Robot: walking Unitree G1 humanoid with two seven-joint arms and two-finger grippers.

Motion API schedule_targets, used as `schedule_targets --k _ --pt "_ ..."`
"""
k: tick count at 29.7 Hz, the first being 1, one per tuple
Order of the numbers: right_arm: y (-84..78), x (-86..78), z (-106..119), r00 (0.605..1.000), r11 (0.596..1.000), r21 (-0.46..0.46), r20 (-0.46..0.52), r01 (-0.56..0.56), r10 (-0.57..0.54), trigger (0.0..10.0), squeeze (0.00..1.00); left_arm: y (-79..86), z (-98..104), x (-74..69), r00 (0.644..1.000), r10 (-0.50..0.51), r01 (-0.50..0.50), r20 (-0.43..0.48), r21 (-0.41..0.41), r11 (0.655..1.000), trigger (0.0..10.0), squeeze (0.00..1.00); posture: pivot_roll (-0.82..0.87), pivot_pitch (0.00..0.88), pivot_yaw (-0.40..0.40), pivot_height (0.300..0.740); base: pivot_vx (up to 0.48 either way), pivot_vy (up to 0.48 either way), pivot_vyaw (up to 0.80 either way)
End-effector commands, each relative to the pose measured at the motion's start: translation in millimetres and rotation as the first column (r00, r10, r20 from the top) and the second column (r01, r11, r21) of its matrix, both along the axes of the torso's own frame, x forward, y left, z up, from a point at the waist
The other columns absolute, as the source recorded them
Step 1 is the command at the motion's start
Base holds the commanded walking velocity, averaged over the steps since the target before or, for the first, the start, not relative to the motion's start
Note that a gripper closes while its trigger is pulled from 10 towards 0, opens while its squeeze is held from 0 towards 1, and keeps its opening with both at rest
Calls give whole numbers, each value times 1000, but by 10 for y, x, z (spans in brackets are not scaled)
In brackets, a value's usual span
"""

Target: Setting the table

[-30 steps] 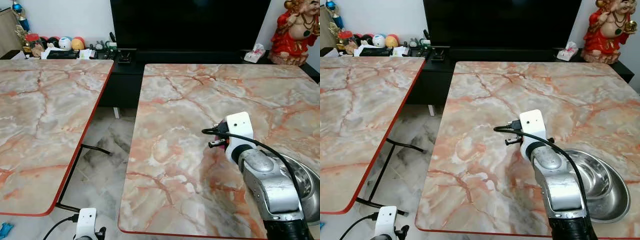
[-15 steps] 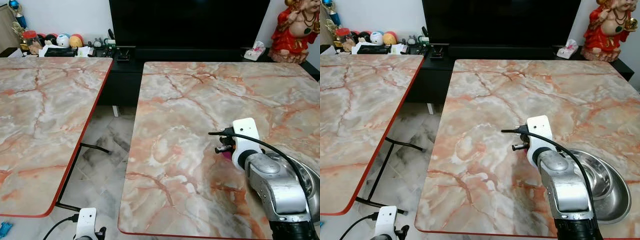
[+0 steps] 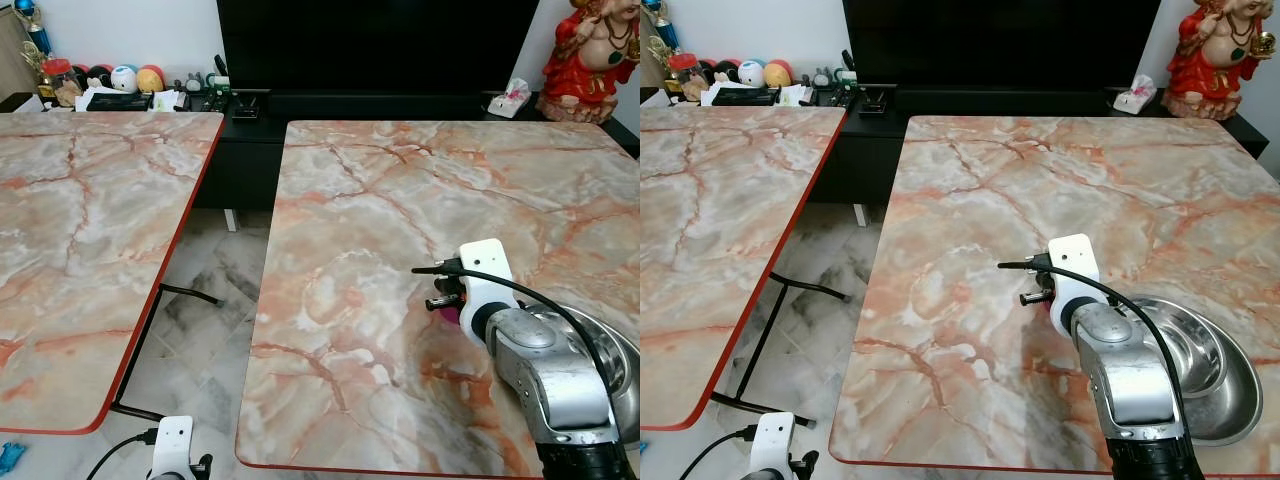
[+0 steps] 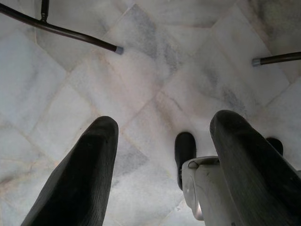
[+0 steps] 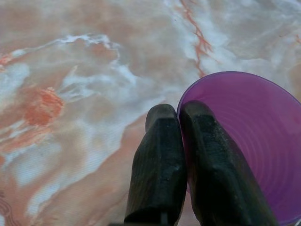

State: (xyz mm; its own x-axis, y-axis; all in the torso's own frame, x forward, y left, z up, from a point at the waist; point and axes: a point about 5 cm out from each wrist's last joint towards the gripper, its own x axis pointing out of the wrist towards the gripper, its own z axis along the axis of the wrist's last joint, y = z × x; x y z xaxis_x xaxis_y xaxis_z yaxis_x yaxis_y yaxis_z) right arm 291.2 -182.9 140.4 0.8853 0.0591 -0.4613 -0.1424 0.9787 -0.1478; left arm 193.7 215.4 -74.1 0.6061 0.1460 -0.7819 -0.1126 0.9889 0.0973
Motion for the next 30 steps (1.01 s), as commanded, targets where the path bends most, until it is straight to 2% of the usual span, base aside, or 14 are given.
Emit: schedule_targets --k 1,4,5,7,8,11,13,14,15,16,17,23,30 --pt "26 -8 51 1000 1000 -6 15 -18 18 10000 0 19 -20 -38 1000 7 -7 -24 -3 1000 10000 0 -55 49 9 740 0 0 0" --pt "26 -7 49 1000 1000 -7 14 -19 19 10000 0 20 -19 -37 1000 7 -7 -24 -2 1000 10000 0 -55 48 9 740 0 0 0" --pt "38 -7 51 999 999 -15 16 -31 31 10000 706 21 -20 -39 1000 8 -8 -24 -3 1000 10000 0 -54 50 10 740 0 0 0" --pt "45 -8 51 999 999 -16 15 -36 36 10000 698 22 -20 -39 1000 8 -8 -24 -2 1000 10000 0 -52 50 9 740 0 0 0" --pt "51 -11 44 999 999 -17 12 -39 39 10000 800 24 -21 -42 1000 8 -8 -25 -3 1000 10000 0 -51 51 9 740 0 0 0" --pt "51 -11 42 999 999 -18 12 -39 39 10000 827 25 -21 -43 1000 9 -9 -26 -3 1000 10000 0 -51 51 9 740 0 0 0" --pt "50 -7 44 999 999 -21 16 -36 36 10000 788 27 -22 -45 1000 9 -9 -26 -3 1000 10000 0 -51 50 10 740 0 0 0" --pt "50 -4 47 999 999 -23 19 -33 34 10000 733 29 -22 -46 1000 9 -9 -27 -3 1000 10000 0 -50 50 12 740 0 0 0" --pt "51 -3 49 999 999 -23 20 -32 32 10000 733 29 -22 -46 1000 8 -8 -27 -2 1000 10000 0 -50 50 12 740 0 0 0" --pt "51 0 52 999 999 -24 22 -30 30 10000 443 30 -22 -46 1000 8 -9 -27 -2 1000 10000 0 -51 50 12 740 0 0 0" --pt "51 1 54 999 999 -27 22 -29 30 10000 4 31 -22 -47 1000 8 -9 -27 -2 1000 10000 0 -51 50 12 740 0 0 0" --pt "22 37 108 998 998 -54 68 -13 17 10000 0 35 -23 -50 1000 10 -10 -28 -4 1000 10000 0 -50 46 11 740 0 0 0" --pt "30 58 140 997 999 -35 82 -5 8 10000 0 29 -27 -54 999 12 -12 -30 -6 1000 10000 0 -47 42 8 740 0 0 0"
